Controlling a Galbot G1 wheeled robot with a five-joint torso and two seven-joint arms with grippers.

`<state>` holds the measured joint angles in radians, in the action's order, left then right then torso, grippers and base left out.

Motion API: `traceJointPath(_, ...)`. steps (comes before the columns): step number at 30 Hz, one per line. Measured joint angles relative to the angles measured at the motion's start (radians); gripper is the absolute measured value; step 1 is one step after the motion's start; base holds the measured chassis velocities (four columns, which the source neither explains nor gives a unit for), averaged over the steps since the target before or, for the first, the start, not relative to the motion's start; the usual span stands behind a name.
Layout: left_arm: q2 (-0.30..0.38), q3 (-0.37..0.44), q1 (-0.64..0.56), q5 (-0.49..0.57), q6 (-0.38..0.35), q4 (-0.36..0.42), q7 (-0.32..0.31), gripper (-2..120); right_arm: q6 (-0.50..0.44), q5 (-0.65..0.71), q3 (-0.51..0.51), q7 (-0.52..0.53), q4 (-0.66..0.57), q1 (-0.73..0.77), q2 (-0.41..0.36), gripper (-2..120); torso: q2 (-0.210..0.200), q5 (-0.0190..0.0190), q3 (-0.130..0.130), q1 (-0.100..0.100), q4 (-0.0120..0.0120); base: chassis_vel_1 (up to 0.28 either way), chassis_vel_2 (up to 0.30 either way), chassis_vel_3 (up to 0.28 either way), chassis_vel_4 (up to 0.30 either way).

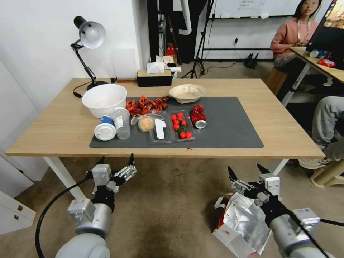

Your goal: Pick up the food delivery bag from the floor and place it on the table.

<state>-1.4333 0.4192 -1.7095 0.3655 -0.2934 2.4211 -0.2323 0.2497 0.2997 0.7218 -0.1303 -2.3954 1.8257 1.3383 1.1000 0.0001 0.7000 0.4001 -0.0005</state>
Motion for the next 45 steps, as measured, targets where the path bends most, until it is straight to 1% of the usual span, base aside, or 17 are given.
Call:
traceJointPath(1, -0.001, -0.007, -0.012, 0.011, 0.043, -0.003, 0.006, 100, -0.01, 0.003, 0.003, -0.005, 0.004, -0.003, -0.001, 100, 0.0, -0.0002, 0.0, 0.0, 0.0004, 0.0, 0.0, 0.0, 0.0)
traceJointPath(2, -0.001, -0.009, -0.021, 0.013, 0.079, -0.01, 0.016, 100, -0.02, 0.004, 0.003, -0.01, 0.008, -0.004, 0.0, 100, 0.0, 0.0004, 0.0, 0.0, 0.0007, 0.0, 0.0, 0.0, 0.0)
traceJointPath(3, -0.001, -0.009, -0.021, 0.013, 0.079, -0.01, 0.016, 100, -0.02, 0.004, 0.003, -0.01, 0.008, -0.004, 0.0, 100, 0.0, 0.0004, 0.0, 0.0, 0.0007, 0.0, 0.0, 0.0, 0.0)
traceJointPath(5, -0.002, -0.009, -0.03, 0.009, 0.127, -0.023, 0.037, 100, -0.042, 0.004, 0.002, -0.022, 0.015, -0.004, 0.003, 100, 0.0, -0.0003, 0.0, 0.0, 0.0005, 0.0, 0.0, 0.0, 0.0)
traceJointPath(7, -0.002, -0.009, -0.033, 0.007, 0.137, -0.026, 0.044, 100, -0.054, 0.004, 0.0, -0.03, 0.02, -0.004, 0.005, 100, 0.0, -0.0001, 0.0, 0.0, 0.0005, 0.0, 0.0, 0.0, 0.0)
traceJointPath(10, -0.004, -0.009, -0.04, 0.004, 0.171, -0.035, 0.067, 100, -0.071, 0.007, -0.001, -0.034, 0.027, -0.003, 0.008, 100, 0.0, -0.0001, 0.0, 0.0, 0.0005, 0.0, 0.0, 0.0, 0.0)
traceJointPath(21, -0.001, -0.007, -0.043, 0.008, 0.188, -0.04, 0.076, 100, -0.085, 0.002, -0.008, -0.035, 0.034, 0.0, 0.019, 100, 0.0, -0.0001, 0.0, 0.0, 0.0004, 0.0, 0.0, 0.0, 0.0)
traceJointPath(28, 0.003, -0.007, -0.042, 0.019, 0.19, -0.045, 0.058, 100, -0.099, -0.001, -0.012, -0.038, 0.04, 0.001, 0.026, 100, -0.002, -0.0001, -0.001, -0.001, 0.0005, 0.0, 0.0, 0.0, 0.0)
traceJointPath(35, 0.009, -0.004, -0.037, 0.021, 0.187, -0.045, 0.068, 100, -0.103, -0.001, -0.012, -0.04, 0.043, 0.003, 0.031, 100, -0.031, -0.0001, -0.017, -0.014, 0.0005, 0.0, 0.0, 0.0, 0.0)
traceJointPath(38, 0.01, -0.003, -0.036, 0.022, 0.178, -0.044, 0.068, 100, -0.103, -0.002, -0.012, -0.041, 0.042, 0.005, 0.035, 100, -0.053, -0.0001, -0.029, -0.024, 0.0004, 0.0, 0.0, 0.0, 0.0)
traceJointPath(43, 0.009, -0.003, -0.037, 0.021, 0.174, -0.042, 0.068, 100, -0.103, -0.002, -0.01, -0.042, 0.041, 0.005, 0.034, 100, -0.073, -0.0001, -0.04, -0.033, 0.0005, 0.0, 0.0, 0.0, 0.0)
traceJointPath(45, 0.007, -0.002, -0.037, 0.021, 0.173, -0.042, 0.068, 100, -0.104, -0.001, -0.008, -0.042, 0.04, 0.006, 0.033, 100, -0.088, -0.0001, -0.049, -0.039, 0.0005, 0.0, 0.0, 0.0, 0.0)
